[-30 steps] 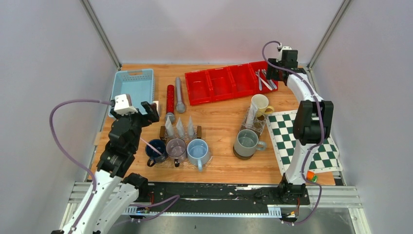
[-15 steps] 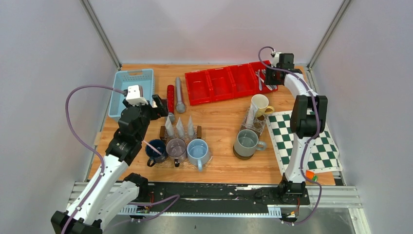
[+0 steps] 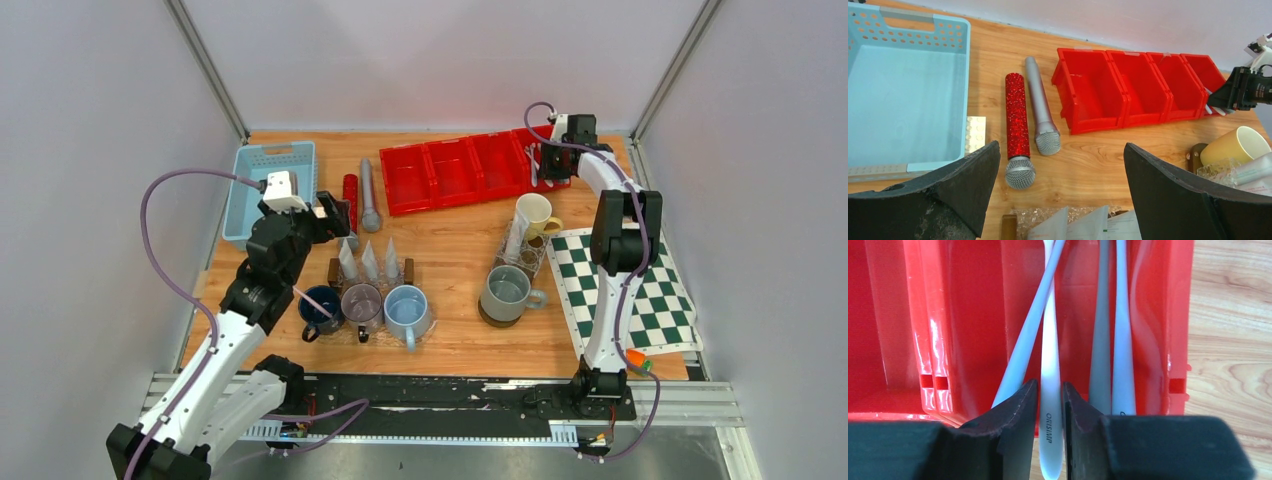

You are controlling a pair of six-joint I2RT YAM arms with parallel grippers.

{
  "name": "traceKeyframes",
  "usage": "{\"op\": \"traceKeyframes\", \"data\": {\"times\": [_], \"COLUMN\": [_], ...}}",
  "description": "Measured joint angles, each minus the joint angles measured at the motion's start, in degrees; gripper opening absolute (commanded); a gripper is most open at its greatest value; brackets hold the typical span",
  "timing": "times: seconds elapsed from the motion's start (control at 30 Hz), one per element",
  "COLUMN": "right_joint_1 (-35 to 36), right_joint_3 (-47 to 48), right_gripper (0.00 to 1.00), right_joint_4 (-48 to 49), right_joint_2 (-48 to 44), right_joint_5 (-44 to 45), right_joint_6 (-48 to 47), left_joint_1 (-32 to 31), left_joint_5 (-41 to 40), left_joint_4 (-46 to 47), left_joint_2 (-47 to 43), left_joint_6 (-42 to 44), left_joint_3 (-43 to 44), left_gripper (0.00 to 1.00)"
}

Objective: Prepare toiletry sets of a toothbrush and toothpaste on the tray
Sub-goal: Pick up the toothbrush from the storage box.

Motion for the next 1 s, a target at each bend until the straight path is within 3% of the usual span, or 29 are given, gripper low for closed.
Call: {"op": "traceKeyframes", "data": {"times": [0.23,0.5,1.0], "right_joint_1": [-0.1,-0.1,-0.1], "right_joint_3": [0.1,0.0,-6.3], "right_gripper": [0.00,0.00,0.00], "right_joint_4": [-0.2,-1.7,-0.8], "right_joint_2": [0.2,-1.6,-19.6], "right_joint_5": [-1.8,-1.9,-0.5], "right_joint_6": [-0.4,-0.3,1.9], "left_joint_1": [0.0,0.0,0.0], "left_joint_5": [0.5,1.0,5.9], "left_joint_4": [0.0,0.0,0.3], "left_joint_2": [0.2,-0.2,-2.1], "left_joint_6": [-0.1,-0.2,0.2], "left_joint_3": [0.1,0.2,2.0], "left_gripper": [1.00,1.00,1.00]}}
